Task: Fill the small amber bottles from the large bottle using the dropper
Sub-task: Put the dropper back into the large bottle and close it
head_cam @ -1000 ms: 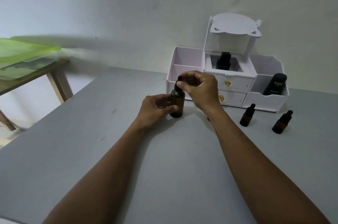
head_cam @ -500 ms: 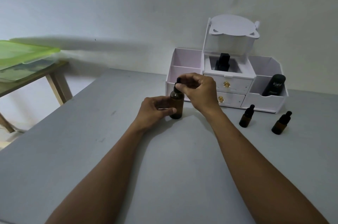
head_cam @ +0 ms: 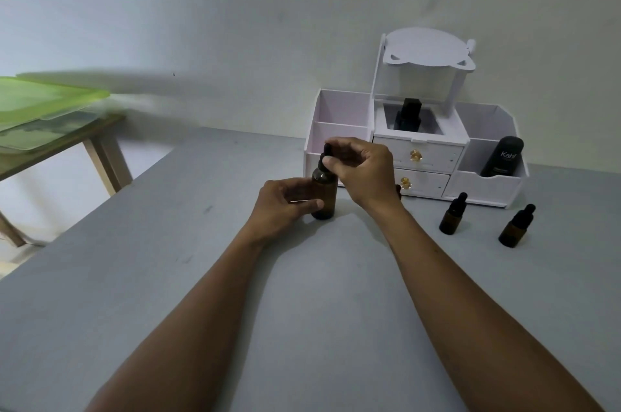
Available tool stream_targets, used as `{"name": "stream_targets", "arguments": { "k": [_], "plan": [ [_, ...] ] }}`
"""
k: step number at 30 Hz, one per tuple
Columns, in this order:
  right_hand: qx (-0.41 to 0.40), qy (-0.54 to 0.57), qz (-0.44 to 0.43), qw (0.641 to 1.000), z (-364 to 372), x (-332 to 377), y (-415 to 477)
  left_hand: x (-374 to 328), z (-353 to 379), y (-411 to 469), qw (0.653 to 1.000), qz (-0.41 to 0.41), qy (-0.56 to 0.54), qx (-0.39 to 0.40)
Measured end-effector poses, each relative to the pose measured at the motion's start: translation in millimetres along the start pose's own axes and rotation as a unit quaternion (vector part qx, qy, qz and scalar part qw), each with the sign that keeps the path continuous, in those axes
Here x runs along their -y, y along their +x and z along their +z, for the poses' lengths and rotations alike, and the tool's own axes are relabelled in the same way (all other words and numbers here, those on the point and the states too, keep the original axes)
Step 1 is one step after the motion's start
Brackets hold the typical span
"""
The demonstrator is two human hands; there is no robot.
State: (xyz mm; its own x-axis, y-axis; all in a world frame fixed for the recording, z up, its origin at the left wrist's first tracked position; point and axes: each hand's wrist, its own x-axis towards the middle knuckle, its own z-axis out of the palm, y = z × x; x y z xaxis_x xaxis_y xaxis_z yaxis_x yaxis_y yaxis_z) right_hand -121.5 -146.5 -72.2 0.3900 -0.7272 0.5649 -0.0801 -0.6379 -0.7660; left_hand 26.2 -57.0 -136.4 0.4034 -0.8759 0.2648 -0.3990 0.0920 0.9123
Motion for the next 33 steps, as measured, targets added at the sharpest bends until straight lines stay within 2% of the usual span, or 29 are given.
{"name": "stream_targets", "arguments": {
  "k": [33],
  "plan": [
    [-0.007, 0.012, 0.004, 1.000, 3.1, -1.4, -0.9, -5.1, -0.7, -3.9, 1.000, 0.001, -0.006, 0.000]
  ]
}}
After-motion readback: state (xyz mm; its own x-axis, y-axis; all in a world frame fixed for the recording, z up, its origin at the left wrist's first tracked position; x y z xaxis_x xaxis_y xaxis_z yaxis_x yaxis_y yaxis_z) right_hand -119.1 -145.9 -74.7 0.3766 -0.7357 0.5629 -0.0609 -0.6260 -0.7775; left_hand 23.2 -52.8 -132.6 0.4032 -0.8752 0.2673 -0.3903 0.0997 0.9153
